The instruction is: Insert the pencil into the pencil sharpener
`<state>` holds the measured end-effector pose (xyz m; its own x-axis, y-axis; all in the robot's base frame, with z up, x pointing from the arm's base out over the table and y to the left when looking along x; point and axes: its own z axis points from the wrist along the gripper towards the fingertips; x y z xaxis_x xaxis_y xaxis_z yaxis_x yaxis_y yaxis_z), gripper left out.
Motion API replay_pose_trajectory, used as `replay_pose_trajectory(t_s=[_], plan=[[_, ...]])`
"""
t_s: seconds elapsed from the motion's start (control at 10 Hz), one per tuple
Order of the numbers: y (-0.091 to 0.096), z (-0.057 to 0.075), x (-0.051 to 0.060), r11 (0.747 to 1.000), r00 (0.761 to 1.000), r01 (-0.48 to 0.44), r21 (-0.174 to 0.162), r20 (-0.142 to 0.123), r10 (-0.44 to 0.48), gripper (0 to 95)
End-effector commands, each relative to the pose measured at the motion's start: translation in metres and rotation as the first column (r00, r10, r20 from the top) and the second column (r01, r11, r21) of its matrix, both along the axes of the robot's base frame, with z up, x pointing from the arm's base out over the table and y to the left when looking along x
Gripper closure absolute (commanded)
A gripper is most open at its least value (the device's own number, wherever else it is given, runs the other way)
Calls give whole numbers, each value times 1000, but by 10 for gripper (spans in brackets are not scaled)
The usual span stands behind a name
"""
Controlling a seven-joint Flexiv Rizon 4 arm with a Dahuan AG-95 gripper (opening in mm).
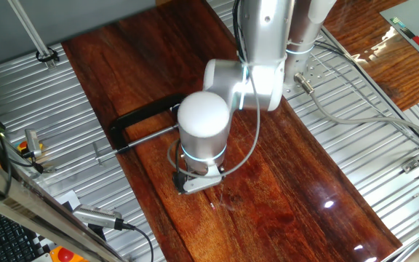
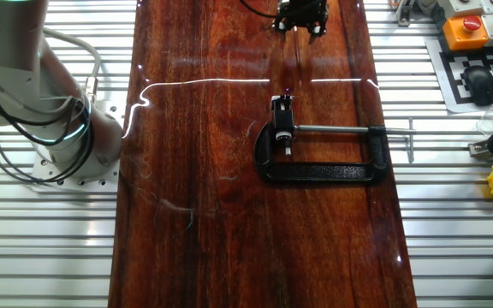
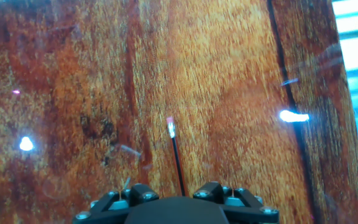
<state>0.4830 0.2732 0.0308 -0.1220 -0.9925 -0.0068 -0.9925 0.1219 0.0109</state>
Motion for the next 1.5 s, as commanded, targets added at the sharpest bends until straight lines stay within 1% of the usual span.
replay_pose_trajectory(t_s=[0.1,0.3,0.6,0.9,1.2,1.3,1.5], plan=[[-1,-5,0,1000,1000,-10,0,-5,10,380],[-2,-11,2,1000,1000,-8,1,-4,8,380],[-2,-14,2,1000,1000,-5,2,-3,5,380],[-2,-17,-3,1000,1000,-5,4,-1,5,380],[-1,-23,-4,1000,1000,-15,4,1,15,380],[-1,-24,-5,1000,1000,-19,4,2,19,570],[0,-25,-5,1000,1000,-26,5,4,26,570]])
